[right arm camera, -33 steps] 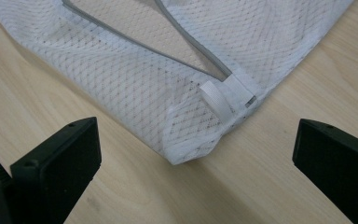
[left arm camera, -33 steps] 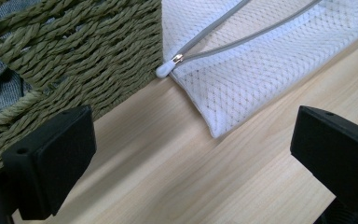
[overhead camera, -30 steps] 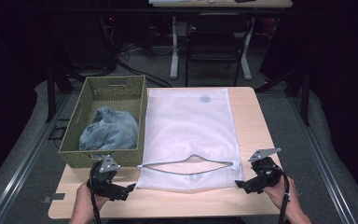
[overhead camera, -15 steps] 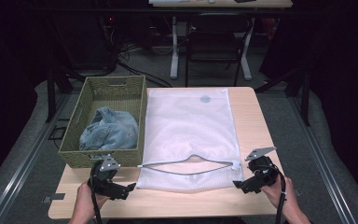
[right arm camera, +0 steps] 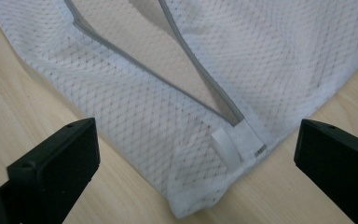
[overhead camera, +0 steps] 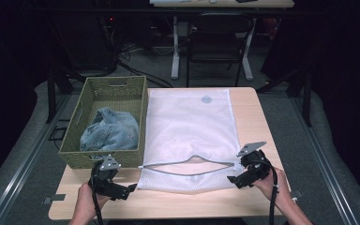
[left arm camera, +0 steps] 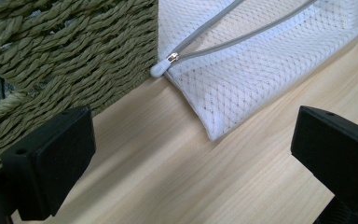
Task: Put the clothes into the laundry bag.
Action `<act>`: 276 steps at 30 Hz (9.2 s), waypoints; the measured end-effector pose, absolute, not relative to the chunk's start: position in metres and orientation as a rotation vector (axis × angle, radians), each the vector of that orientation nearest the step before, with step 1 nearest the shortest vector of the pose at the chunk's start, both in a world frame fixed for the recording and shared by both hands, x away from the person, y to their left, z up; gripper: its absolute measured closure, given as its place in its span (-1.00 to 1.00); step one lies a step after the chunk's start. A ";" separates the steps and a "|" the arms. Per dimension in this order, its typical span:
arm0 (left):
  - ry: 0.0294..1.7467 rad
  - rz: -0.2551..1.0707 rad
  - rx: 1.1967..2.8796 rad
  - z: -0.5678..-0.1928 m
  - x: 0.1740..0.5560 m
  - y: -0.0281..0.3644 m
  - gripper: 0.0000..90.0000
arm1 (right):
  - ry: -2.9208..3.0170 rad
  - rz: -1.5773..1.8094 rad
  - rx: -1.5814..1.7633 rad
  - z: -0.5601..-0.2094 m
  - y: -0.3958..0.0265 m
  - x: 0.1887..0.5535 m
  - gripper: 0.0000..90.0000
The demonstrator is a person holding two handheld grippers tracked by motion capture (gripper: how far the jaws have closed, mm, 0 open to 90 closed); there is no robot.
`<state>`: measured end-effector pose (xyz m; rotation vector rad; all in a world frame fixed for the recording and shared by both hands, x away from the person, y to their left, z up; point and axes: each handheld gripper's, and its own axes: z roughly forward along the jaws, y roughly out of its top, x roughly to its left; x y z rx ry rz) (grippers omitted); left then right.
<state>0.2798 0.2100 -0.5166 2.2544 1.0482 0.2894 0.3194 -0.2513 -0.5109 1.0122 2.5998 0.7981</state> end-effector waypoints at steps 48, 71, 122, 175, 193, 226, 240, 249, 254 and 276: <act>1.056 0.278 2.280 -0.525 0.287 0.210 -1.00 | 2.749 0.624 0.826 -0.552 -0.147 0.402 -0.24; 0.941 0.239 2.273 -0.497 0.276 0.211 -1.00 | 2.695 0.706 0.826 -0.538 -0.142 0.400 0.90; 1.062 0.284 2.550 -0.456 0.465 0.266 -1.00 | 2.696 0.730 0.772 -0.528 -0.147 0.397 0.90; 1.133 0.101 2.528 -0.462 0.460 0.259 0.68 | 2.668 0.746 0.759 -0.520 -0.150 0.395 0.91; 1.099 0.226 2.485 -0.396 0.440 0.268 0.68 | 2.666 0.754 0.760 -0.520 -0.152 0.396 0.93; 0.928 0.341 2.456 -0.284 0.394 0.242 0.68 | 2.652 0.777 0.768 -0.517 -0.156 0.396 0.95; 0.746 0.302 2.481 -0.267 0.366 0.202 0.68 | 2.639 0.789 0.790 -0.516 -0.158 0.396 0.96; 0.626 0.268 2.508 -0.262 0.354 0.173 0.68 | 2.634 0.804 0.807 -0.514 -0.158 0.395 0.96; 0.563 0.265 2.509 -0.259 0.348 0.159 0.68 | 2.634 0.807 0.813 -0.513 -0.159 0.395 0.96; 0.408 0.192 2.570 -0.266 0.312 0.134 0.68 | 2.619 0.817 0.834 -0.513 -0.160 0.396 0.96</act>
